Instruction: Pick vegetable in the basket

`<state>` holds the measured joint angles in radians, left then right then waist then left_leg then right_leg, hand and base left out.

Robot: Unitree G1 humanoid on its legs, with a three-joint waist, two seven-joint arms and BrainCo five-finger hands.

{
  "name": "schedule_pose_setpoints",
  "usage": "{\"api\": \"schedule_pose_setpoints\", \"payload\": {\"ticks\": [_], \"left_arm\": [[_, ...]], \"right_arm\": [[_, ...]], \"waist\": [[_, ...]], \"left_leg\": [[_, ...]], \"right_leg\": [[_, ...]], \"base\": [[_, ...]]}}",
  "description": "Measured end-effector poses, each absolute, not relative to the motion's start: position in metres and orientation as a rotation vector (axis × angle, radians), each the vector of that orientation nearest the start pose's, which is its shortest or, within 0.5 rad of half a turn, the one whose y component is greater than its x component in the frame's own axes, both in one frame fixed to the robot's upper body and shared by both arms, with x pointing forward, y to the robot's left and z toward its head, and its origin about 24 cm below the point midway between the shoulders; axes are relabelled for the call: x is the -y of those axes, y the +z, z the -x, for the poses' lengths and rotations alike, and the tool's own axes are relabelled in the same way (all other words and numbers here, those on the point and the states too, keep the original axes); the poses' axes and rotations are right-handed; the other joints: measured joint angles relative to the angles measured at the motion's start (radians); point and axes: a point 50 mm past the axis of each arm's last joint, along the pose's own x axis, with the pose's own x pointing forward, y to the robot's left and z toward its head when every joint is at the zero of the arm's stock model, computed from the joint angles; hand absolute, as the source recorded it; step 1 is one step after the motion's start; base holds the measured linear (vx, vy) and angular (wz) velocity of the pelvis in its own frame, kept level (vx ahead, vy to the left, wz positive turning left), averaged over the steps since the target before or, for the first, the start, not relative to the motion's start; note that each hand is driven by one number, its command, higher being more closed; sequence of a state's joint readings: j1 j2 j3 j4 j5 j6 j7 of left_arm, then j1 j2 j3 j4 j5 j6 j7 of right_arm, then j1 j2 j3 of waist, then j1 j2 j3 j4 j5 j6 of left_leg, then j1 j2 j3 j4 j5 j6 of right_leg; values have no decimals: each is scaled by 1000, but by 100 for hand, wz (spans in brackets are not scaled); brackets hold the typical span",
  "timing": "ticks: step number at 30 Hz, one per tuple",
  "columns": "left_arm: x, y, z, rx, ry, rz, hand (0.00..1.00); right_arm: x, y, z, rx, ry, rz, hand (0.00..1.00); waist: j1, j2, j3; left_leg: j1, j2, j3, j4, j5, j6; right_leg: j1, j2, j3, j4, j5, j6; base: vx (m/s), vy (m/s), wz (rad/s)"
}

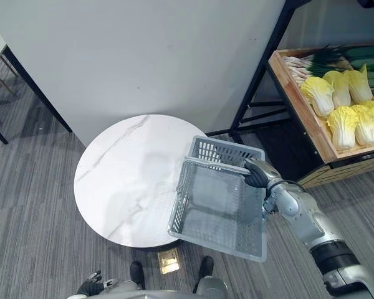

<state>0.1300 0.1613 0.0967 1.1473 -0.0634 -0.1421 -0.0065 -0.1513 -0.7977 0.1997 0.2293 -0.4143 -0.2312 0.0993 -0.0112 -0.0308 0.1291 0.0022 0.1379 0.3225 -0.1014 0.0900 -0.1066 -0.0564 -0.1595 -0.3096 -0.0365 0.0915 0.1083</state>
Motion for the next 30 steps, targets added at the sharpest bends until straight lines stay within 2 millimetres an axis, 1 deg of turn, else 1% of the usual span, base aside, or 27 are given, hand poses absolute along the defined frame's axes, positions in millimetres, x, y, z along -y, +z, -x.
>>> {"api": "schedule_pose_setpoints", "payload": {"ticks": [3, 4, 5, 6, 7, 8, 9, 10, 11, 12, 13, 14, 15, 16, 17, 18, 19, 20, 21, 22, 23, 24, 25, 26, 27, 28, 30], "left_arm": [[-226, -164, -54, -1131, 264, -13, 0], [-226, -164, -55, -1129, 265, -13, 0], [-226, -163, -55, -1128, 265, -14, 0], [-226, -163, -55, -1128, 264, -14, 0], [-226, -163, -56, -1127, 260, -19, 0], [-227, -163, -56, -1127, 256, -24, 0], [-228, -162, -61, -1116, 243, -38, 0], [-229, -162, -64, -1110, 239, -46, 0], [-233, -160, -71, -1095, 225, -72, 0], [-235, -158, -74, -1086, 221, -82, 0], [-240, -156, -78, -1077, 214, -110, 0], [-237, -157, -79, -1077, 194, -124, 0], [-235, -157, -80, -1073, 192, -120, 0], [-236, -157, -80, -1071, 193, -120, 0], [-239, -157, -76, -1083, 195, -128, 0], [-238, -157, -75, -1088, 188, -132, 0], [-239, -158, -71, -1099, 179, -142, 0], [-238, -158, -71, -1098, 175, -145, 0], [-238, -158, -72, -1096, 171, -146, 0], [-238, -158, -72, -1096, 169, -146, 0], [-238, -158, -73, -1095, 169, -145, 0], [-237, -158, -73, -1095, 168, -143, 0], [-238, -158, -73, -1095, 169, -143, 0], [-237, -157, -76, -1087, 170, -141, 0], [-237, -157, -77, -1085, 172, -139, 0], [-237, -157, -77, -1083, 183, -128, 0], [-235, -158, -75, -1087, 196, -112, 0]], "right_arm": [[261, 68, -267, -13, 321, 1199, 100], [265, 68, -264, -21, 294, 1183, 100], [268, 68, -260, -26, 276, 1175, 100], [270, 68, -257, -27, 267, 1174, 100], [274, 69, -253, -28, 239, 1163, 100], [276, 70, -251, -26, 220, 1155, 100], [279, 74, -249, -13, 177, 1136, 100], [279, 75, -249, -4, 159, 1122, 100], [275, 78, -248, 26, 122, 1089, 100], [272, 79, -247, 40, 115, 1080, 100], [268, 76, -244, 44, 113, 1057, 100], [266, 72, -243, 30, 111, 1045, 100], [258, 69, -246, 35, 132, 1032, 100], [255, 69, -247, 39, 148, 1033, 100], [252, 67, -247, 36, 161, 1032, 100], [250, 64, -249, 31, 172, 1032, 100], [247, 67, -252, 45, 180, 1033, 100], [247, 69, -254, 54, 179, 1034, 100], [242, 72, -257, 78, 188, 1032, 100], [239, 73, -259, 90, 198, 1030, 100], [236, 73, -260, 99, 209, 1028, 100], [232, 72, -259, 106, 219, 1018, 100], [230, 71, -259, 106, 223, 1013, 100], [227, 69, -259, 106, 235, 1010, 100], [226, 67, -259, 103, 243, 1010, 100], [223, 64, -258, 92, 257, 1008, 100], [224, 59, -255, 64, 265, 1010, 100]], "waist": [[4, -1, -6], [4, -5, -7], [0, -7, -6], [-3, -8, -6], [-14, -19, 1], [-16, -19, 0], [-19, -20, 0], [-21, -20, 0], [-39, -27, -1], [-45, -35, 0], [-48, -58, 4], [-44, -31, -2], [-39, -31, 6], [-39, -31, 7], [-39, -34, 8], [-37, -43, 3], [-20, -47, 0], [-11, -47, 0], [-10, -45, -3], [-11, -48, -10], [-10, -49, -14], [-9, -55, -27], [-9, -55, -34], [-9, -57, -39], [-8, -57, -39], [-8, -49, -40], [-8, -23, -48]], "left_leg": [[41, 0, 15, 7, -17, 0], [34, 1, 20, 42, -42, 2], [22, 2, 21, 93, -74, 5], [18, 1, 22, 120, -90, 9], [9, 0, 27, 184, -126, 17], [-4, 3, 30, 217, -144, 19], [-45, 14, 56, 290, -183, 26], [-72, 21, 66, 327, -202, 29], [-131, 36, 98, 423, -248, 40], [-158, 38, 110, 464, -261, 54], [-171, 22, 139, 482, -271, 72], [-148, 38, 184, 408, -269, 107], [-122, 63, 268, 379, -260, 132], [-118, 72, 294, 379, -261, 135], [-101, 79, 339, 378, -269, 147], [-76, 76, 385, 364, -270, 150], [-39, 77, 464, 344, -270, 152], [-27, 79, 500, 339, -271, 152], [-17, 82, 575, 324, -267, 157], [-18, 81, 621, 311, -259, 160], [-19, 83, 668, 302, -250, 158], [-30, 87, 716, 293, -238, 157], [-42, 91, 742, 294, -232, 158], [-59, 99, 787, 300, -222, 162], [-66, 105, 806, 303, -215, 165], [-72, 128, 844, 322, -206, 168], [-68, 171, 879, 361, -200, 169]], "right_leg": [[31, 0, 14, 8, -2, 0], [24, -8, 21, 32, -16, 7], [9, -23, 31, 83, -47, 13], [2, -33, 35, 114, -63, 17], [-17, -53, 53, 177, -81, 22], [-27, -57, 63, 188, -83, 24], [-53, -60, 91, 198, -77, 31], [-69, -59, 104, 197, -69, 39], [-119, -57, 133, 181, -56, 52], [-140, -63, 152, 178, -48, 59], [-143, -73, 154, 109, -51, 70], [-112, -68, 110, 57, -86, 75], [-171, -72, 49, 240, -84, -25], [-191, -75, 18, 364, -101, -53], [-183, -98, -30, 546, -137, -96], [-146, -108, -64, 610, -159, -117], [-96, -119, -92, 645, -178, -126], [-76, -129, -100, 666, -178, -126], [-34, -160, -120, 707, -178, -126], [-16, -177, -121, 713, -177, -126], [0, -192, -121, 706, -175, -123], [24, -199, -119, 662, -161, -101], [30, -201, -118, 624, -151, -84], [49, -199, -124, 521, -130, -31], [57, -186, -127, 460, -150, 1], [84, -159, -148, 353, -175, 35], [127, -105, -157, 221, -180, 42]], "base": [[38, 6, -12], [6, 33, -14], [-12, 39, -9], [-26, 71, -12], [-33, 72, -14], [-31, 77, -35], [-73, 82, -40], [-159, 147, -69], [-194, 181, -60], [-186, 199, -81], [-143, 203, -87], [-186, 233, -135], [-140, 225, -130], [-101, 235, -136], [-20, 234, -116], [-50, 246, -165], [-56, 181, -156], [-128, 173, -192], [-124, 114, -156], [-152, 93, -168], [-148, 0, -150], [-156, -35, -132], [-161, -110, -133], [-110, -135, -99], [-115, -232, -117], [-66, -234, -99], [-45, -348, -84]]}}
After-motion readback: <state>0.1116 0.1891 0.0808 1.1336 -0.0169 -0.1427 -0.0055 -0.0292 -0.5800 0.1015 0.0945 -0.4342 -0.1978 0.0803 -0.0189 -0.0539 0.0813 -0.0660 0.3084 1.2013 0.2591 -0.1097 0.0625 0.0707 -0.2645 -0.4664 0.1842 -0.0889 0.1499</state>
